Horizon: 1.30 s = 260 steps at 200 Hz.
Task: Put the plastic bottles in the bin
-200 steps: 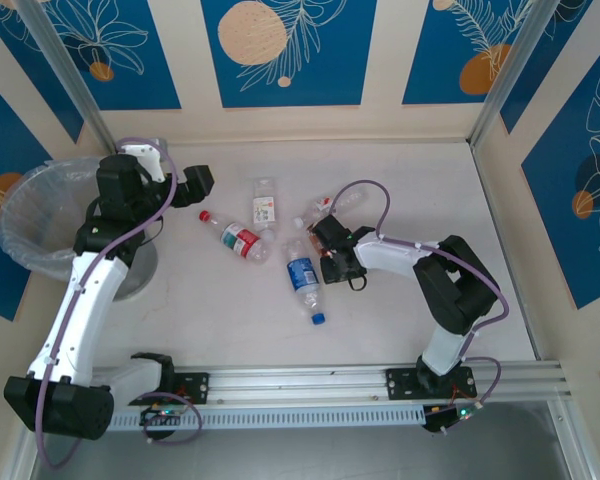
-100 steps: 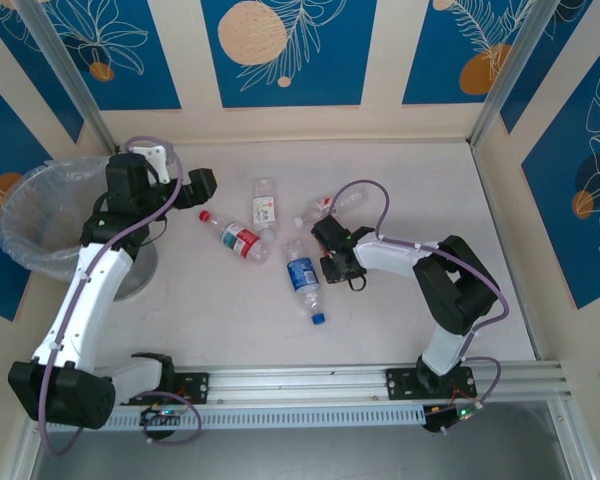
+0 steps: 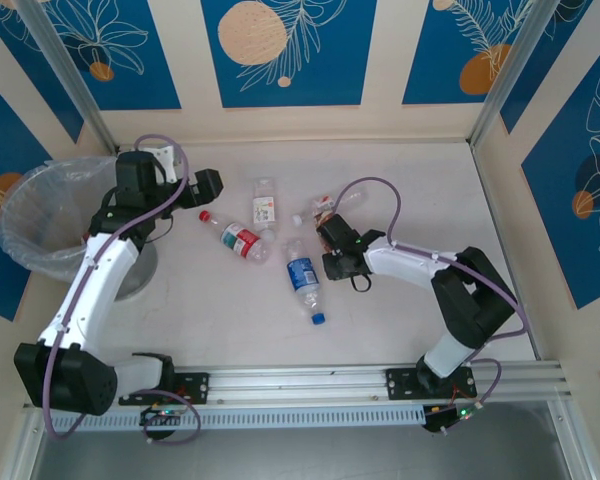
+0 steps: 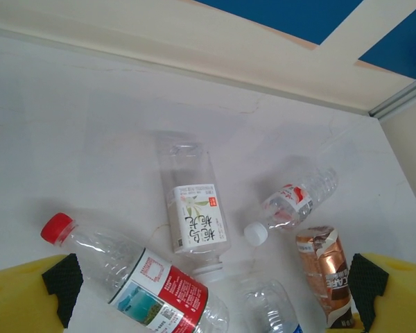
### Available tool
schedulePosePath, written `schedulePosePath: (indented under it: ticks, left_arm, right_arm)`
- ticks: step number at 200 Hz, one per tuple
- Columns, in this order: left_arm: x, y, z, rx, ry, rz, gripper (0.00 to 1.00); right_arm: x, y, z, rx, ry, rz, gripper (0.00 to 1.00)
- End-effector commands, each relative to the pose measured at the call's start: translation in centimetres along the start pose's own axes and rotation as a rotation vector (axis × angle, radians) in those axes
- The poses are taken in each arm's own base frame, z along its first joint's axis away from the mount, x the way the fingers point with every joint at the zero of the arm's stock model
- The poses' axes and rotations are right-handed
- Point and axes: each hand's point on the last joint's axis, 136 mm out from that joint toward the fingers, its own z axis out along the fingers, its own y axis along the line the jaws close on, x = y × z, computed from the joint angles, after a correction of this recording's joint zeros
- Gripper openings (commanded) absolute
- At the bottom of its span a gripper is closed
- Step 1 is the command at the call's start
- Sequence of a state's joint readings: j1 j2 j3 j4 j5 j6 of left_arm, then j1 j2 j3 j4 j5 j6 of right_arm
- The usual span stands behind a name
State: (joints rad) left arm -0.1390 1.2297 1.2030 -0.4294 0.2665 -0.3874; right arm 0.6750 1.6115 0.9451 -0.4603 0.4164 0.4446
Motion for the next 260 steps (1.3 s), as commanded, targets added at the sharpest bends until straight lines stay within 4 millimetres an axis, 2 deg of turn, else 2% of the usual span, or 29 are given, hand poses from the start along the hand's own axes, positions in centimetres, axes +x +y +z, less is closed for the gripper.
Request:
schedulePosePath:
  ticks: [1, 66, 96, 139, 190, 244, 260]
  left_arm:
    - [-0.3, -1.4, 0.1, 0.049, 0.006, 0.007, 0.99]
    - [1.6, -2.9, 2.0, 0.124, 0.083, -0.049, 0.99]
    - [1.7, -3.9, 2.8, 0.173, 0.082, -0.065, 0.99]
    - [2.6, -7.6, 4.1, 0.34, 0.114, -0.043, 0.99]
    - [4.6, -12.4, 4.8, 0.551, 0.216, 0.022, 0.99]
    - [4.4, -15.5, 5.2, 0.744, 0.222, -0.011, 0.99]
    - [4.3, -15.7, 5.7, 0.761, 0.228, -0.027, 0.99]
  right_arm:
    - [-0.9, 0.4, -1.3, -0.025, -0.062, 0.029, 0.23]
    - [-3.6, 2.7, -5.2, -0.199, -0.227, 0.082, 0.23]
    - [-4.6, 3.5, -6.7, -0.265, -0.282, 0.096, 0.23]
    - [-6.8, 4.5, -9.1, -0.351, -0.386, 0.15, 0.23]
    - [-9.0, 6.9, -11.6, -0.478, -0.454, 0.135, 0.23]
    - [-10.8, 9.0, -14.1, -0.614, -0.54, 0.112, 0.23]
    - [-10.9, 10.0, -15.0, -0.674, -0.558, 0.082, 0.23]
